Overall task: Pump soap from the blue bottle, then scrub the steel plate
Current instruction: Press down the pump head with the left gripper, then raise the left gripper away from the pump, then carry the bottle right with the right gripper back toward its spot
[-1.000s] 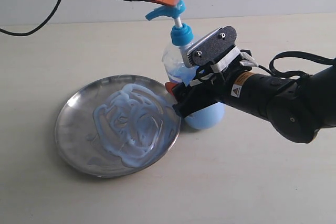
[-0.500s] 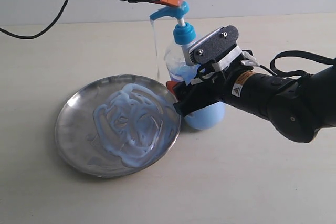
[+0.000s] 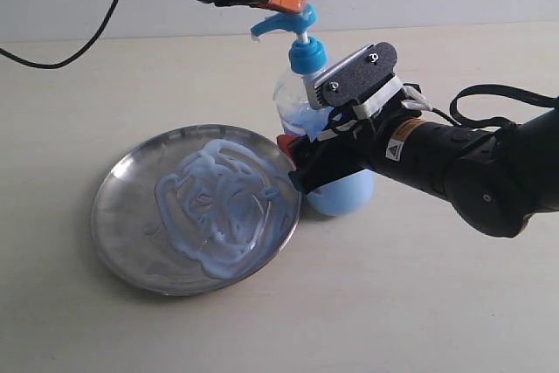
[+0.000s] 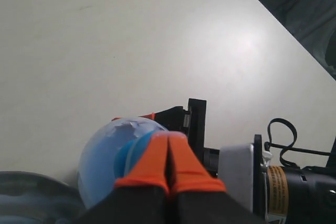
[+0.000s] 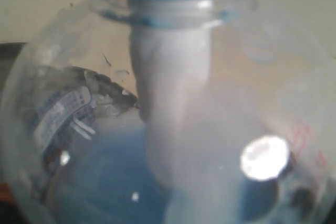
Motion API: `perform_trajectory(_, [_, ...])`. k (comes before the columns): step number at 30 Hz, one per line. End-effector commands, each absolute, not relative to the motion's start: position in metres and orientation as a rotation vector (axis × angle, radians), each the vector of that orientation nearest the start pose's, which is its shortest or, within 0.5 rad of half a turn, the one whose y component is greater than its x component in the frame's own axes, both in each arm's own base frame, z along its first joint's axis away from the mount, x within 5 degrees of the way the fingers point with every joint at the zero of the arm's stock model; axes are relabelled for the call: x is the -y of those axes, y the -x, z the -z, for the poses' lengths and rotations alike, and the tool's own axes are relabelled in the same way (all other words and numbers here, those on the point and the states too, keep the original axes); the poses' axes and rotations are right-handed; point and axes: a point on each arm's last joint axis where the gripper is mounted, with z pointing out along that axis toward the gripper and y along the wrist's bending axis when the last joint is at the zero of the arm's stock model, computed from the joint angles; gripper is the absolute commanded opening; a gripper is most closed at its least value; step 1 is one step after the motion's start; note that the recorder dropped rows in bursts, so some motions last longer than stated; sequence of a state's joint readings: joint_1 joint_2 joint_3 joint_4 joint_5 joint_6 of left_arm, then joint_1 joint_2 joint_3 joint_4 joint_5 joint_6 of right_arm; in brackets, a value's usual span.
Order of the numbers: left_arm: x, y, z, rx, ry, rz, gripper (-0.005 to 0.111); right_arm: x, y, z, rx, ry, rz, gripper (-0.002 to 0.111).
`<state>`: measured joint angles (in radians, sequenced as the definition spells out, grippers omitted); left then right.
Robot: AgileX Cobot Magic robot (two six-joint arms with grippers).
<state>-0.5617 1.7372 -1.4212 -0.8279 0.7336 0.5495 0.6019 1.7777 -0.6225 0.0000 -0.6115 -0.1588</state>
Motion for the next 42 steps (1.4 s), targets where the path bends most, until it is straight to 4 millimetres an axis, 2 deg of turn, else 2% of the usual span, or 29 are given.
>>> perform_trajectory(1, [0.245, -0.297, -0.261, -2.482, -0.961, 0.871, 0.0, -0.187, -0.267, -0.168, -1.653, 0.733, -0.306, 0.0])
perform_trajectory(10, [0.24, -0.292, -0.241, -2.535, -0.934, 0.85, 0.0, -0.187, -0.267, -0.168, -1.653, 0.733, -0.306, 0.0])
perform_trajectory(19, [0.241, -0.294, -0.243, -2.514, -0.912, 0.852, 0.0, -0.187, -0.267, -0.168, -1.653, 0.733, -0.306, 0.0])
perform_trajectory(24, [0.24, -0.294, -0.263, -2.429, -0.903, 0.856, 0.0, -0.187, -0.267, -0.168, -1.653, 0.733, -0.306, 0.0])
perform_trajectory(34, [0.236, -0.294, -0.344, -2.148, -0.877, 0.828, 0.0, -0.186, -0.267, -0.168, -1.667, 0.714, -0.302, 0.0])
perform_trajectory(42, [0.227, -0.288, -0.373, -2.024, -0.832, 0.767, 0.0, -0.185, -0.268, -0.168, -1.686, 0.684, -0.318, 0.0])
